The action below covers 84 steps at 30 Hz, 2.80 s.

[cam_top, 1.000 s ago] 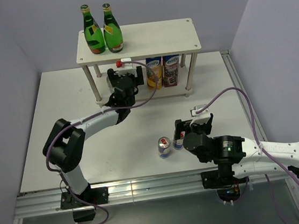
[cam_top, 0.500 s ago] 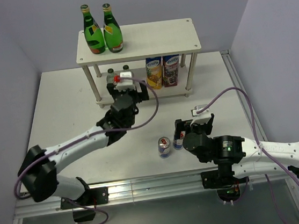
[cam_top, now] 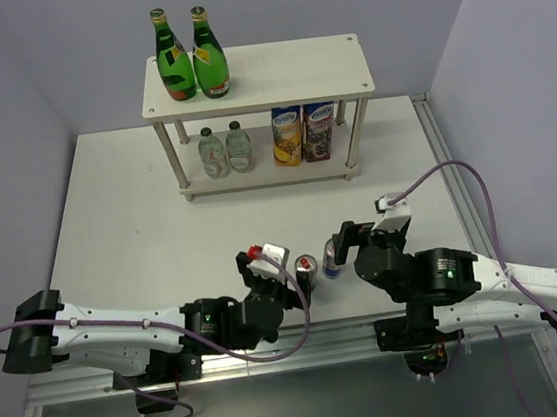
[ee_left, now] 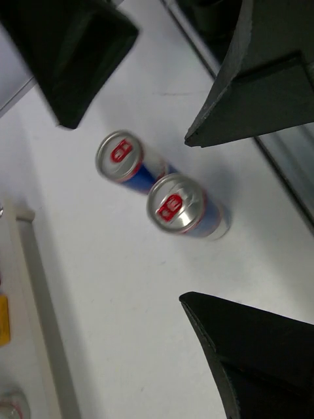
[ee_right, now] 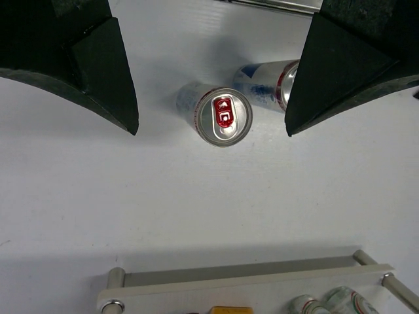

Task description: Place and organize the beverage onto the shelf

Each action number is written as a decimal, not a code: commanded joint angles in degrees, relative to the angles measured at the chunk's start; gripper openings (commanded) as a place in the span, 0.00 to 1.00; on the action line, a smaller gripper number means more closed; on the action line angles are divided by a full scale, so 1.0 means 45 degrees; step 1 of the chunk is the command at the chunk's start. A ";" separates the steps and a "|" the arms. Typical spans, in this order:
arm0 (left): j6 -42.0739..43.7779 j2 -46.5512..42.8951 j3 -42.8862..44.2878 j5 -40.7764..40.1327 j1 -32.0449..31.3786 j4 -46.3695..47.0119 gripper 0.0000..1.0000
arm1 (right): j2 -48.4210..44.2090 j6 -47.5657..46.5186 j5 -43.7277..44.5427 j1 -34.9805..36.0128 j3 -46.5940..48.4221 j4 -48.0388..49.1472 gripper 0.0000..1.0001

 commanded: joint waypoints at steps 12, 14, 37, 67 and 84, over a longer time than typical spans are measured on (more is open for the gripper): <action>-0.1870 0.3290 -0.0401 -0.0597 -0.1119 0.2024 0.99 | 0.0102 0.1421 -0.0766 0.0109 0.0332 -0.0794 1.00; -0.1656 0.3975 -0.0400 -0.0439 -0.0672 0.2763 0.99 | 0.0102 0.1480 -0.0805 0.0090 0.0253 -0.0754 1.00; 0.0532 0.6969 -0.1121 0.0303 0.2358 0.7905 0.00 | 0.1682 0.3160 -0.1703 0.0109 -0.2441 0.2370 1.00; -0.0835 0.6615 -0.3192 -0.0030 0.2613 0.8412 0.00 | 0.6801 0.5640 0.3334 0.0051 -0.0455 0.1651 0.08; -0.1030 0.7709 -0.3057 0.0146 0.2340 0.9174 0.00 | 0.4414 -0.7522 0.0318 -0.4553 0.6888 0.6064 0.00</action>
